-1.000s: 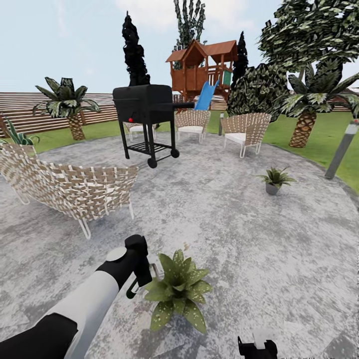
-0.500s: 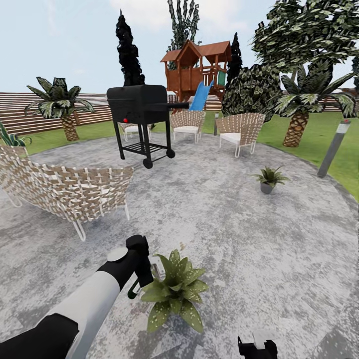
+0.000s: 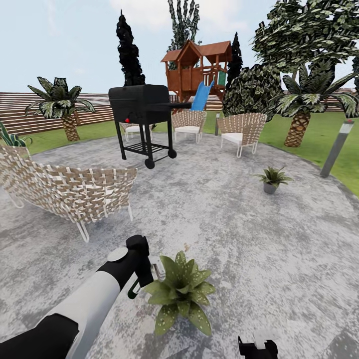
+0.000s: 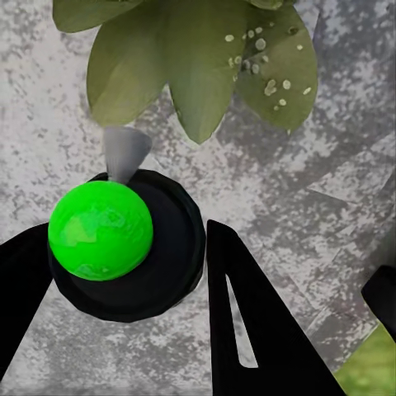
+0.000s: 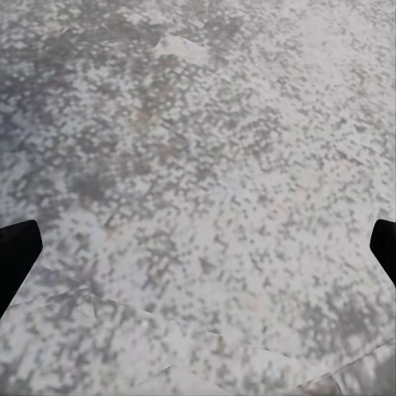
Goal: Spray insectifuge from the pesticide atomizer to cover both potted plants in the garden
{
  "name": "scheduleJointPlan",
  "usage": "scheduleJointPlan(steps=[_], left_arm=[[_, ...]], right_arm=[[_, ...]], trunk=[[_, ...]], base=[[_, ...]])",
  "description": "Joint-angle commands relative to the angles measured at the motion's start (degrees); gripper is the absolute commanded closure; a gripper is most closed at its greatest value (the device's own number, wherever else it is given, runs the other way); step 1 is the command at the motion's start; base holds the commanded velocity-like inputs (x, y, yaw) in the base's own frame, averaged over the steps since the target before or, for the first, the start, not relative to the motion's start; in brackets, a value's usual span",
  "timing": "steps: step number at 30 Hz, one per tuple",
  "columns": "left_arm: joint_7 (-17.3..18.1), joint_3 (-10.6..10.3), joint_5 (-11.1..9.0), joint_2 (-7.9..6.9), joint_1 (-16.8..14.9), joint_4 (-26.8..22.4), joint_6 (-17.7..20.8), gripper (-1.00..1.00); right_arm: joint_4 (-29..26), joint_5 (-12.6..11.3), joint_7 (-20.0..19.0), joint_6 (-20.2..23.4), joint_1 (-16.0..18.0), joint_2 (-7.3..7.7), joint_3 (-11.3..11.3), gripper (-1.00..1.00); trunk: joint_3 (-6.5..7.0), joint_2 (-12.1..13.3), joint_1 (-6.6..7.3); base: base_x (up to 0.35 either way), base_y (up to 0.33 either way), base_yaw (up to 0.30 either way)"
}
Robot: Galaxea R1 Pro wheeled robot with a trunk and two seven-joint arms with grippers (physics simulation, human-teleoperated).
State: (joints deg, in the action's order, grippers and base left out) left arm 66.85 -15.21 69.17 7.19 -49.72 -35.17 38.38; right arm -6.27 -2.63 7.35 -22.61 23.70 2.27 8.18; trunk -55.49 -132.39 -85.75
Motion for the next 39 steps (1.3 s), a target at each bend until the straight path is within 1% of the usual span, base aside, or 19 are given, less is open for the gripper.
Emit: scheduleJointPlan(steps=[1,7,12,15,21,25,26,27,29,31,33,35,36,39], left_arm=[[0.4,-0.1,0.3,0.01,0.0,-0.1,0.5,1.0],[0.4,-0.1,0.3,-0.01,0.0,-0.1,0.5,1.0],[0.3,-0.2,0.6,-0.1,0.0,-0.1,0.5,1.0],[-0.1,-0.1,0.8,-0.39,-0.5,-0.1,0.8,1.0],[-0.2,0.0,1.0,-0.76,-1.8,-3.9,1.2,1.0],[-0.4,0.0,1.0,-0.98,-1.9,-4.3,1.3,1.0],[-0.5,-0.1,1.3,-1.06,-1.8,-4.4,1.3,1.0],[-0.8,-0.1,2.1,-1.03,-1.5,-4.4,1.3,1.0],[-1.5,-0.2,3.4,-0.95,-1.2,-4.4,1.3,1.0],[-3.0,-0.1,3.8,-0.7,-1.0,-4.4,1.3,1.0],[-4.3,0.1,3.5,-0.12,-1.0,-4.4,1.3,1.0],[-4.5,0.1,3.3,0.94,-1.0,-4.4,1.3,1.0],[-4.3,0.1,3.2,1.24,-1.0,-4.5,1.3,1.0],[-4.1,0.1,3.1,1.5,-1.0,-4.8,1.3,1.0]], right_arm=[[0.0,-0.3,0.3,-0.1,0.0,0.01,0.5,-1.0],[0.0,-0.3,0.3,-0.2,0.0,0.01,0.4,-1.0],[0.0,-0.3,0.3,-0.2,0.0,0.01,0.4,-1.0],[0.0,-0.3,0.3,-0.2,0.0,0.01,0.4,-1.0],[0.0,-0.3,0.3,-0.2,0.0,0.01,0.4,-1.0],[0.0,-0.3,0.3,-0.2,0.0,0.01,0.5,-1.0],[0.0,-0.3,0.3,-0.1,0.0,0.01,0.5,-1.0],[0.0,-0.3,0.3,-0.1,0.0,0.01,0.5,-1.0],[0.0,-0.3,0.3,-0.2,0.0,0.01,0.5,-1.0],[0.0,-0.3,0.3,-0.2,0.0,0.01,0.5,-1.0],[0.0,-0.3,0.3,-0.1,0.0,0.01,0.5,-1.0],[0.0,-0.3,0.3,-0.2,0.0,0.01,0.5,-1.0],[0.0,-0.3,0.3,-0.1,0.0,0.01,0.5,-1.0],[0.0,-0.3,0.3,-0.2,0.0,0.01,0.5,-1.0]], trunk=[[-0.05,0.0,0.01],[-0.05,0.0,0.01],[-0.05,0.0,0.01],[-0.05,0.0,0.01],[-0.05,0.0,0.01],[-0.05,0.0,0.01],[-0.05,0.0,0.01],[-0.05,0.0,0.01],[-0.05,0.0,0.01],[-0.05,0.0,0.01],[-0.05,0.0,0.01],[-0.05,0.0,0.01],[-0.05,0.0,0.01],[-0.05,0.0,0.01]], base=[[0.055,0.0,0.0],[0.24,0.0,0.0],[0.043,0.0,0.0],[0.002,0.0,0.0],[0.0,0.0,0.0],[0.0,0.0,0.0],[0.0,0.0,0.0],[0.0,0.0,0.0],[0.0,0.0,0.0],[0.0,0.0,0.0],[0.0,0.0,0.0],[0.0,0.0,0.0],[0.0,0.0,0.0],[0.0,0.0,0.0]])
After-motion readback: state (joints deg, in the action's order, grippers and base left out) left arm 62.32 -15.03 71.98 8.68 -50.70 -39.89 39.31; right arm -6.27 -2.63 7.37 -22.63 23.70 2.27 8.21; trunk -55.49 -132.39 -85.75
